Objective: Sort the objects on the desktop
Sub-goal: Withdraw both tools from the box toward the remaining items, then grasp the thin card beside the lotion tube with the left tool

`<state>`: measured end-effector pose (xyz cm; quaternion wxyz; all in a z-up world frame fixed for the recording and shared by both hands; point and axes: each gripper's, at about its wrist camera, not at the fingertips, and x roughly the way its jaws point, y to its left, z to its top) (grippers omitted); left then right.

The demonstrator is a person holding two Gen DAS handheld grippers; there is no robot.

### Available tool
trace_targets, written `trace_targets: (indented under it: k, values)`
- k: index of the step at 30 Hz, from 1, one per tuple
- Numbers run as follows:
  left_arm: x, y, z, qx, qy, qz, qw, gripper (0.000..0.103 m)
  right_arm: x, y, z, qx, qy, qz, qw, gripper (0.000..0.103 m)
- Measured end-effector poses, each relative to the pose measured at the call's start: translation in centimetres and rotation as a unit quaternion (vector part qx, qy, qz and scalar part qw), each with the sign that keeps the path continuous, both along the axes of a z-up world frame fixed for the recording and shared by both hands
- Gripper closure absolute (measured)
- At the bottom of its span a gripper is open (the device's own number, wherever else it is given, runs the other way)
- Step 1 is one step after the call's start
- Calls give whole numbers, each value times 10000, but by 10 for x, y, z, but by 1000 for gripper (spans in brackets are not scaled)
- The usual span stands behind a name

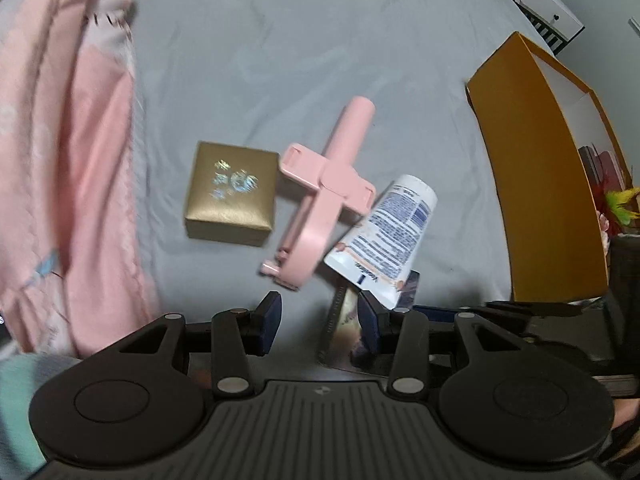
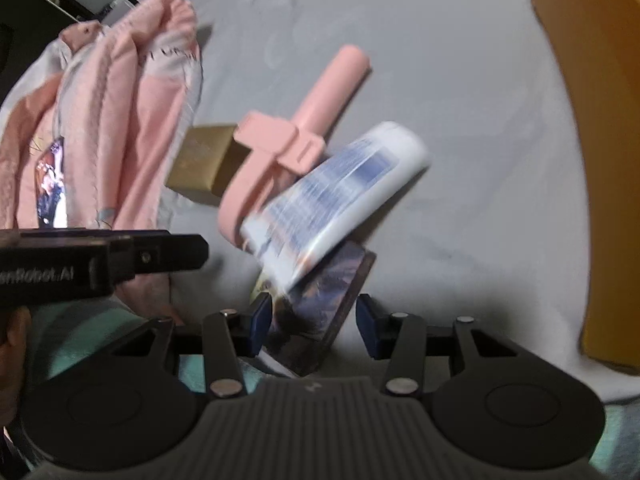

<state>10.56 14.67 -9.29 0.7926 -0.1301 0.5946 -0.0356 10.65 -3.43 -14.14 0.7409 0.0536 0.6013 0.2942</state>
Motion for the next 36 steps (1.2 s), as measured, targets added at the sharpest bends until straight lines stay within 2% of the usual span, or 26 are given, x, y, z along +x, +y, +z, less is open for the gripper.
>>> trace_targets:
  k: [3, 6, 9, 12, 13, 14, 18, 22, 23, 24, 26, 31, 33, 36]
  values:
    - [2, 0, -1, -61, 21, -15, 10000, 54, 3, 1, -5, -30, 73, 40, 10000, 54]
    - [5, -2, -5, -146, 130, -44, 9998, 54, 5, 0, 0, -159, -116, 122, 9997, 55]
    - [9, -1, -13, -436, 217, 150, 9987, 54, 9, -5, 4, -153, -139, 102, 9997, 55]
    - [14, -1, -21, -605, 321, 386, 9969, 54, 12, -10, 7, -107, -172, 12, 9998, 61]
    - [16, -2, -24, -650, 367, 467, 9961, 54, 13, -11, 9, -99, -224, -20, 9997, 62]
    - [17, -3, -26, -707, 424, 528, 9952, 54, 13, -13, 11, -104, -307, -55, 9995, 68]
    - [24, -6, -37, -875, 510, 762, 9919, 54, 22, -12, 16, -273, -593, -88, 9978, 74]
    - [28, -6, -44, -983, 481, 1004, 9889, 55, 29, -18, 17, -303, -688, -71, 9971, 75]
    - [28, -6, -46, -1027, 472, 1054, 9880, 61, 30, -18, 17, -291, -699, -76, 9971, 75]
    - [28, -5, -46, -1068, 433, 1082, 9874, 63, 30, -19, 17, -272, -728, -73, 9969, 75]
    - [27, -5, -44, -1016, 307, 1154, 9876, 77, 31, -17, 15, -294, -784, -54, 9965, 76]
    - [19, -2, -35, -1058, 5, 1205, 9871, 96, 33, -19, 15, -367, -885, -84, 9954, 76]
    - [14, -2, -25, -1034, -227, 1174, 9874, 100, 32, -19, 19, -391, -942, -85, 9947, 76]
    - [8, -4, -6, -1016, -512, 1048, 9880, 101, 30, -20, 28, -365, -1052, -42, 9938, 75]
